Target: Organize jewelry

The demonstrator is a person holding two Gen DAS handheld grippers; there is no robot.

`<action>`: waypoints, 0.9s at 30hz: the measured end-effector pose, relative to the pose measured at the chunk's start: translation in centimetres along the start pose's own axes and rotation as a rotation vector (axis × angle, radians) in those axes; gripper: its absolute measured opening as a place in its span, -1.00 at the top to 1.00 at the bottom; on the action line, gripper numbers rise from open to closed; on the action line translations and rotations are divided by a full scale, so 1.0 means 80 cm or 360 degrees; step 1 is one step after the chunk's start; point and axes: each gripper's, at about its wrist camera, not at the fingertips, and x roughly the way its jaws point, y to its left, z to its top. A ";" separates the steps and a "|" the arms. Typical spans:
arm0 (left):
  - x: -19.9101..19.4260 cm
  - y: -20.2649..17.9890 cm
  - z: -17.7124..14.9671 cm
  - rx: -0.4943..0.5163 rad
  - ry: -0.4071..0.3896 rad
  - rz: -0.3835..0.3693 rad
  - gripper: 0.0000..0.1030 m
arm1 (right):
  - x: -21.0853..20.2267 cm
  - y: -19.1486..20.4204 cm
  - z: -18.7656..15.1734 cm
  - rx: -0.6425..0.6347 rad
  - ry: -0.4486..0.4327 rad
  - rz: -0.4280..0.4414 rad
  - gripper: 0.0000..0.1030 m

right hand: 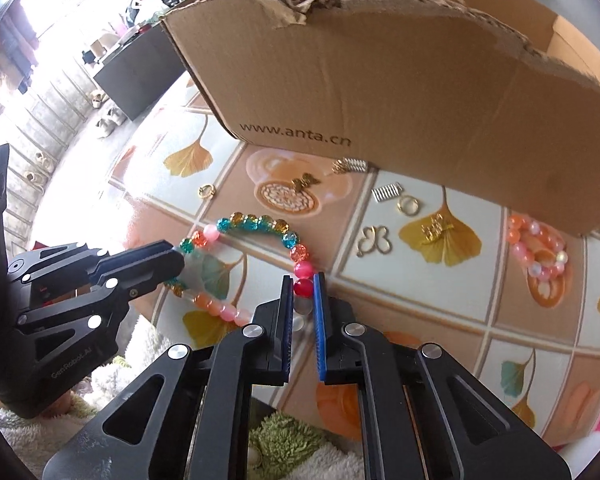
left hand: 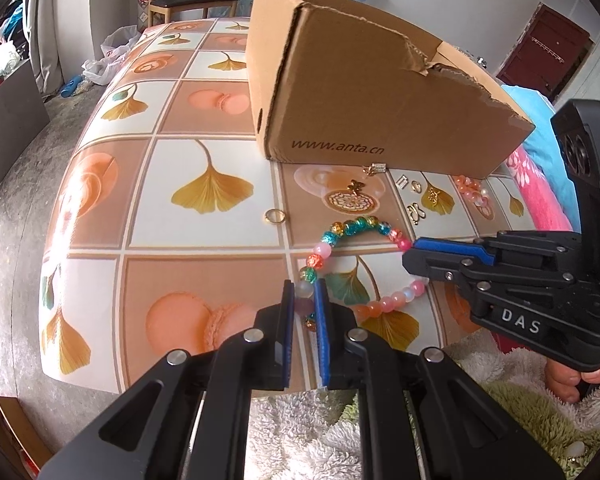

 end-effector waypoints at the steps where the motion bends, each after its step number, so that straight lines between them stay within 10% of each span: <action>1: 0.000 -0.001 0.001 0.0008 -0.0003 -0.0005 0.81 | -0.003 -0.005 -0.004 0.0018 0.0008 0.0001 0.85; 27: -0.003 0.008 0.002 -0.0085 0.0083 -0.0113 0.54 | -0.003 -0.012 -0.012 0.0036 -0.0029 -0.0052 0.72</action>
